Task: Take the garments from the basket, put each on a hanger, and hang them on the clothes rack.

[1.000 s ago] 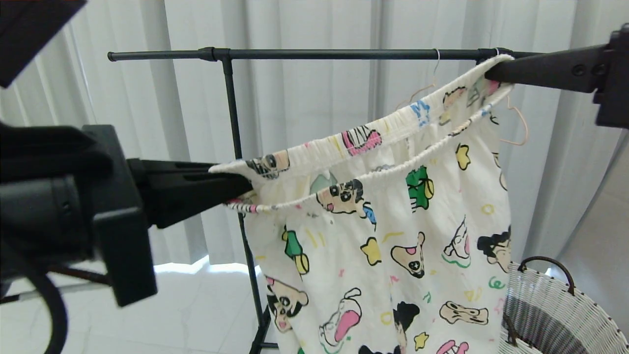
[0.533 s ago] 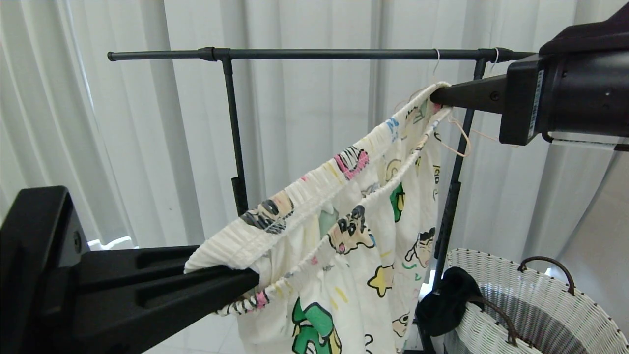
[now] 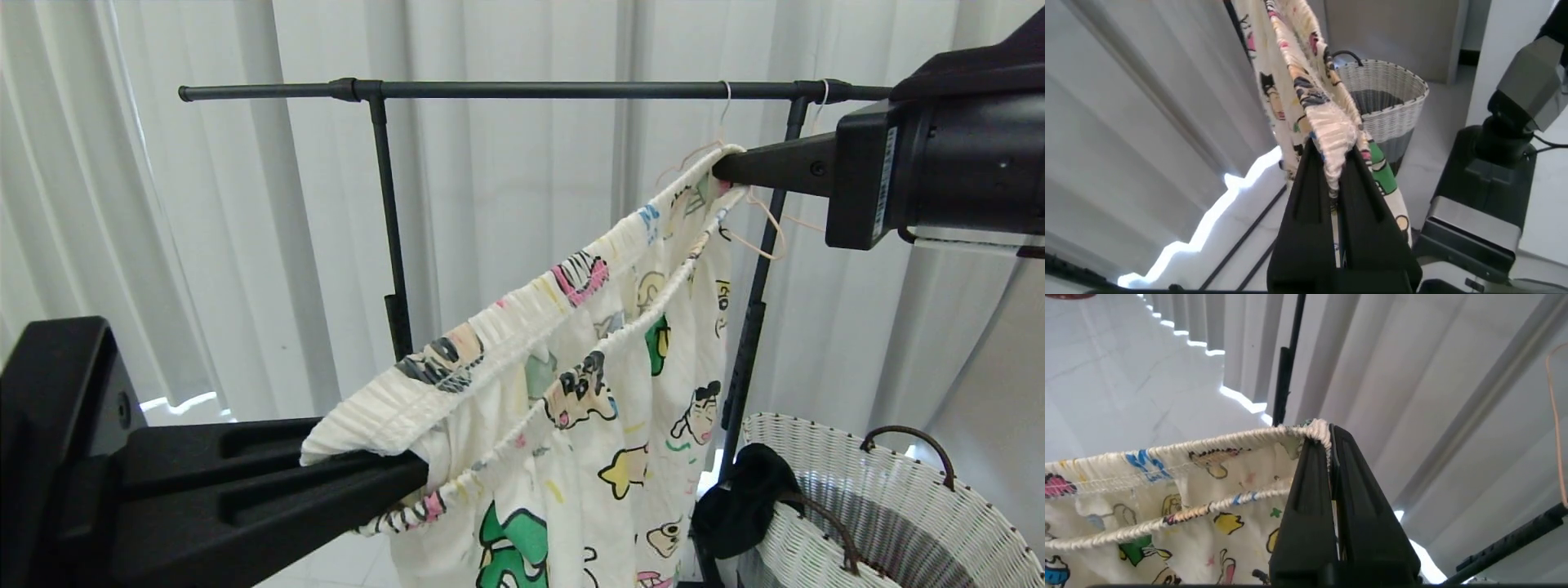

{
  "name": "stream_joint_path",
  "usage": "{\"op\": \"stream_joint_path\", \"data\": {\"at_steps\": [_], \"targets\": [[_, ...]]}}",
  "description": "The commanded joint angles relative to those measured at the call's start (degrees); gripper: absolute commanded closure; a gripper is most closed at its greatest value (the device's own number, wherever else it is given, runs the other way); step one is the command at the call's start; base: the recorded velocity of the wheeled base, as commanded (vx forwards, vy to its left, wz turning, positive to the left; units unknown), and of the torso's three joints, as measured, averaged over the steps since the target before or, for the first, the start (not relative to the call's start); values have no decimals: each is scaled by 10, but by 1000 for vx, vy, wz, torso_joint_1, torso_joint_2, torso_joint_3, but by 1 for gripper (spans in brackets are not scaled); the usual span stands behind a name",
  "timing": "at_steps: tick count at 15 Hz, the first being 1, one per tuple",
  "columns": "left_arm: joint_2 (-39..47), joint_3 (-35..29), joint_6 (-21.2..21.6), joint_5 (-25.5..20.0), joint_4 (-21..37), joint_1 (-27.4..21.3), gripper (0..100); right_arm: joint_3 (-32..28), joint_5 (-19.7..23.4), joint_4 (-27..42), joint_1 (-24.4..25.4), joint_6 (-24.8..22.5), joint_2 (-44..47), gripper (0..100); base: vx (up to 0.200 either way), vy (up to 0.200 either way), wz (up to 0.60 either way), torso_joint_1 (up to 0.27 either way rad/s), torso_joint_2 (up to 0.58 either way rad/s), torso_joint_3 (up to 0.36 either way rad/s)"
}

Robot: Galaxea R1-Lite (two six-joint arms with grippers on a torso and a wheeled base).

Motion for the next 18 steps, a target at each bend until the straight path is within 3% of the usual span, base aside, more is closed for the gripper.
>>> {"op": "stream_joint_path", "data": {"at_steps": [1, 5, 7, 8, 11, 13, 17, 18], "targets": [[1, -2, 0, 0, 0, 17, 100, -2, -1, 25, -2, 0, -15, 100, 0, 0, 0, 0, 0, 0], [19, -32, 1, -1, -1, 105, 100, -11, -1, 159, -2, 0, -88, 100, 0, 0, 0, 0, 0, 0], [50, -50, 18, 0, -1, 124, 100, -11, 0, 192, 7, 0, -106, 100, 0, 0, 0, 0, 0, 0], [71, -58, 35, 9, -1, 132, 100, -12, 0, 195, 14, 0, -110, 100, 0, 0, 0, 0, 0, 0], [137, -120, 46, 97, -1, 153, 100, -10, 0, 196, 28, -5, -120, 100, 0, 0, 0, 0, 0, 0], [152, -150, 46, 101, -1, 152, 100, -9, 0, 196, 27, -21, -118, 100, 0, 0, 0, 0, 0, 0], [149, -152, 45, 104, -1, 153, 100, -6, -2, 197, 27, -27, -112, 100, 0, 0, 0, 0, 0, 0], [150, -152, 45, 104, -1, 154, 100, -5, -2, 199, 27, -27, -112, 0, 0, 0, 0, 0, 0, 0]]}}
